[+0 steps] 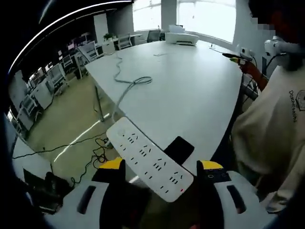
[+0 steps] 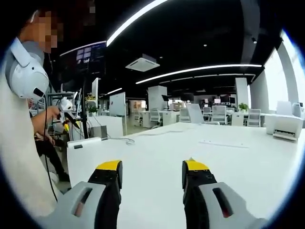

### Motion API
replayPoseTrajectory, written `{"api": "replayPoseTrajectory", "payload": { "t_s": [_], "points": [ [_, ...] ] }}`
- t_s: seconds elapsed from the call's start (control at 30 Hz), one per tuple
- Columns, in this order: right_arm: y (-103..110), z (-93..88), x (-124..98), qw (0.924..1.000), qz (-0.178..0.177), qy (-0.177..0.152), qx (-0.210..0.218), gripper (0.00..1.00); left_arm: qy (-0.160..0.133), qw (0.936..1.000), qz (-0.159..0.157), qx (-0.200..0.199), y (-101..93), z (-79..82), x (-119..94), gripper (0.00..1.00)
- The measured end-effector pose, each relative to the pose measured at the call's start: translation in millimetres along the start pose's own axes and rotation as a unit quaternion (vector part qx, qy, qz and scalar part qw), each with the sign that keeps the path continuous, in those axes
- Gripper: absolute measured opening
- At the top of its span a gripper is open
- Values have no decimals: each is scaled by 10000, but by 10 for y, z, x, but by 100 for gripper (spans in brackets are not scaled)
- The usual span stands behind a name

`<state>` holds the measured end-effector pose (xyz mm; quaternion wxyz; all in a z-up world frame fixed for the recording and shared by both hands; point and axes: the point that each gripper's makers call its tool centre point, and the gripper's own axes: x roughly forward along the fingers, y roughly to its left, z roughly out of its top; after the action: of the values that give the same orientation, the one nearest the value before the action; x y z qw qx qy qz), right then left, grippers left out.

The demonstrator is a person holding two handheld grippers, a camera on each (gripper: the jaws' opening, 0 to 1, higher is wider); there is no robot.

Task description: Pick up the power strip scattered on the table, fix it on the side mounting bracket of the table, and press the switch

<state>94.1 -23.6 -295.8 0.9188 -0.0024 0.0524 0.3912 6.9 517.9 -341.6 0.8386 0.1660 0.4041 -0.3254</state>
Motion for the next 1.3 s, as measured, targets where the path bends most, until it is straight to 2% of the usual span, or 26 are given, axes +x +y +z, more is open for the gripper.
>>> {"api": "replayPoseTrajectory", "payload": {
  "t_s": [0.23,0.43,0.63,0.8,1.03,1.13,1.3],
  "points": [
    [-27,-20,-12,10000,-38,25,22,46,264,9995,-122,93,-16,-136,67,61],
    [-34,-28,-17,10000,-44,32,39,46,270,9992,-249,126,-53,-158,118,59],
    [-27,-39,-55,10000,-53,23,42,46,521,9985,-146,20,13,-288,154,57],
    [-31,-52,-79,9999,-94,23,71,46,763,9968,-242,73,-30,-393,181,57],
    [-24,-32,-96,9999,-100,-12,63,46,637,9977,-213,28,12,-370,192,54],
    [-34,-33,-111,9999,-107,-16,63,46,674,9974,-241,65,12,-389,185,49],
    [-34,-45,-113,9999,-118,-19,79,46,771,9967,-249,47,-25,-407,224,46]
  ]
}}
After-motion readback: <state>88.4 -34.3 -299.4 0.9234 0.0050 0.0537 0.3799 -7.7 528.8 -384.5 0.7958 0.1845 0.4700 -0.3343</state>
